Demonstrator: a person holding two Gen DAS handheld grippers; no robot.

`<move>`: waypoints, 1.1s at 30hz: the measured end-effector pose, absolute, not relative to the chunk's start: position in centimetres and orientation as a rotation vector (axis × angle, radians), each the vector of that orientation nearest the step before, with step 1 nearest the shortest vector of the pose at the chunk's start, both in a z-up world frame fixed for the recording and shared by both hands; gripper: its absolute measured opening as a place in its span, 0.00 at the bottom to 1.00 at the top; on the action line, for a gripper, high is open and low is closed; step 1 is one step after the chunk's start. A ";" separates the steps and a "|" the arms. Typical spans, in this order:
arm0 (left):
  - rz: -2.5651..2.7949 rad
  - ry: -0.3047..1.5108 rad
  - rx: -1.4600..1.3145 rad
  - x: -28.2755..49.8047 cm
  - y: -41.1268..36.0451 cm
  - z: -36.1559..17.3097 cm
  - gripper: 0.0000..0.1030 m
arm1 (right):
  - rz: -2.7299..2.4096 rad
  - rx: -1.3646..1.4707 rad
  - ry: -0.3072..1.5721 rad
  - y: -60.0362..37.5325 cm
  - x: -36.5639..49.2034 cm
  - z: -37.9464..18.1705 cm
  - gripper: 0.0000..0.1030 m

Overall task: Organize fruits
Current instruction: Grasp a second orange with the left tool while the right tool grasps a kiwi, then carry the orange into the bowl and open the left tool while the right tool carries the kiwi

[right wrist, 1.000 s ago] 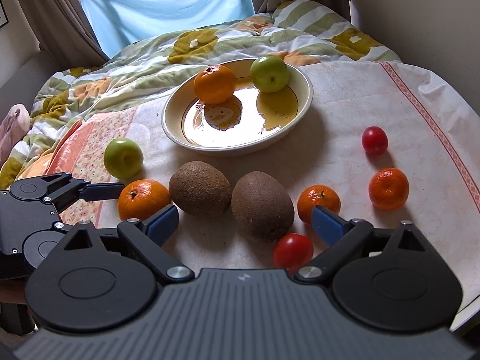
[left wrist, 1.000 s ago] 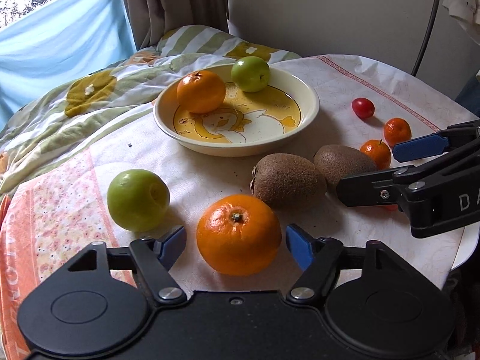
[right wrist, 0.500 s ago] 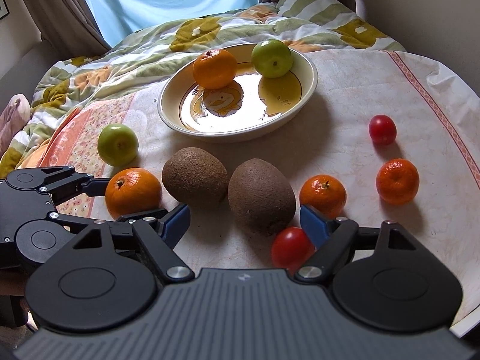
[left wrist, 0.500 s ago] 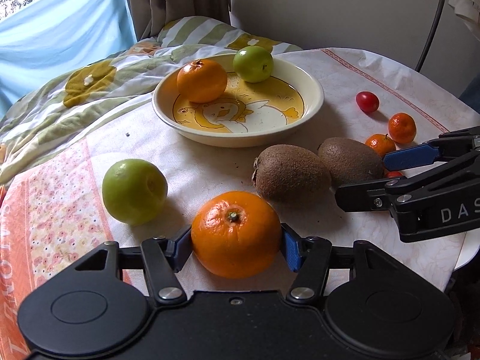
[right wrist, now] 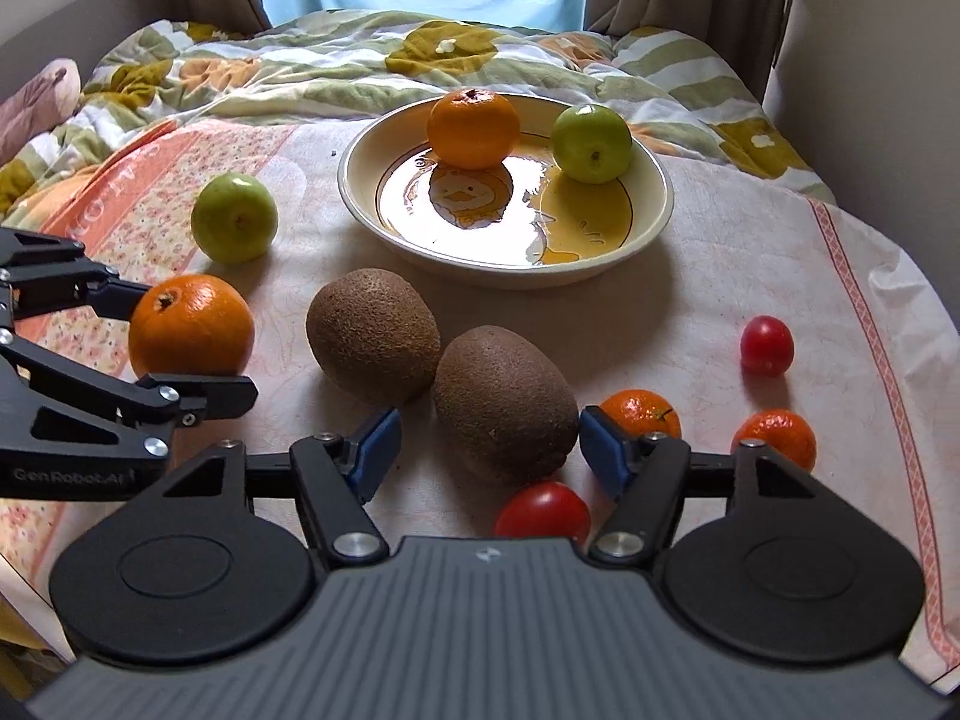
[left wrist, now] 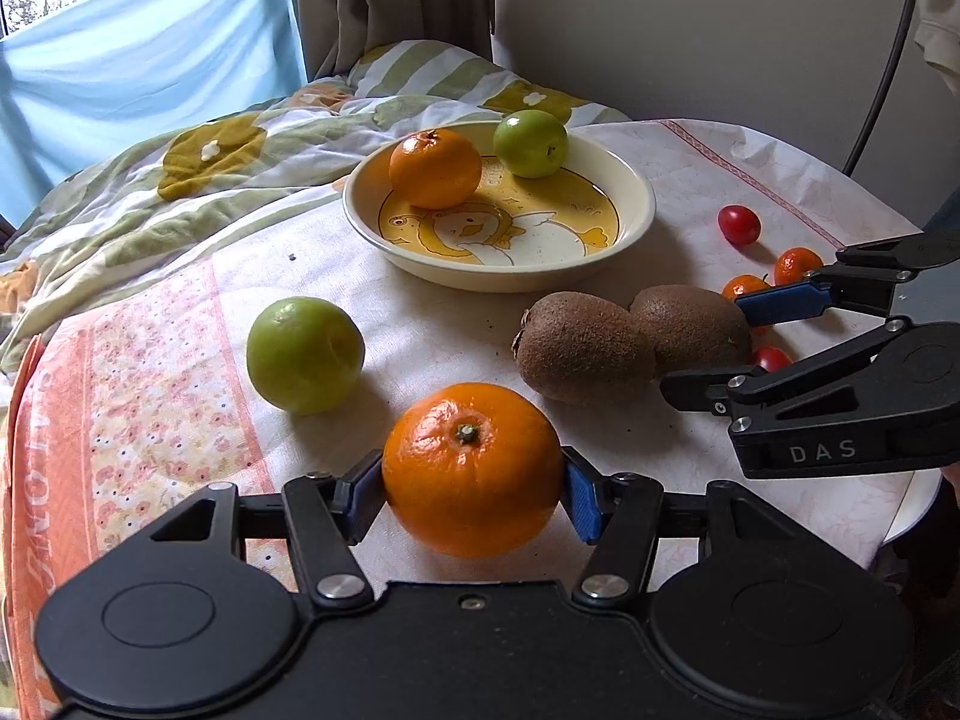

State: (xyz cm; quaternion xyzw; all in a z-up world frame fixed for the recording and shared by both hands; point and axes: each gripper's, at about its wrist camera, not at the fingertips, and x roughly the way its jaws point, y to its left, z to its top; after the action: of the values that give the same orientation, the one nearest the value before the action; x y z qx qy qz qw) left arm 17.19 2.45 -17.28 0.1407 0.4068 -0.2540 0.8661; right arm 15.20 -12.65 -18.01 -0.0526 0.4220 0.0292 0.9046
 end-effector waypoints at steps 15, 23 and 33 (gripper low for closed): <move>-0.492 0.842 0.282 16.5 1.8 -16.4 0.62 | 0.158 -0.331 0.854 -12.1 16.7 -19.1 0.71; -0.449 0.836 0.266 16.3 1.5 -15.4 0.62 | 0.201 -0.310 0.863 -12.6 16.7 -18.7 0.69; -0.406 0.815 0.244 15.8 0.6 -13.2 0.62 | 0.229 -0.234 0.856 -13.9 16.1 -16.2 0.69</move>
State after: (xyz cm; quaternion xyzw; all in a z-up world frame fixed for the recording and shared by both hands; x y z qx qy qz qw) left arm 15.77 0.59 -13.20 0.1177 0.3925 -0.1954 0.8910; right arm 16.09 -13.90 -16.17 -0.1131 0.4134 0.1105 0.8967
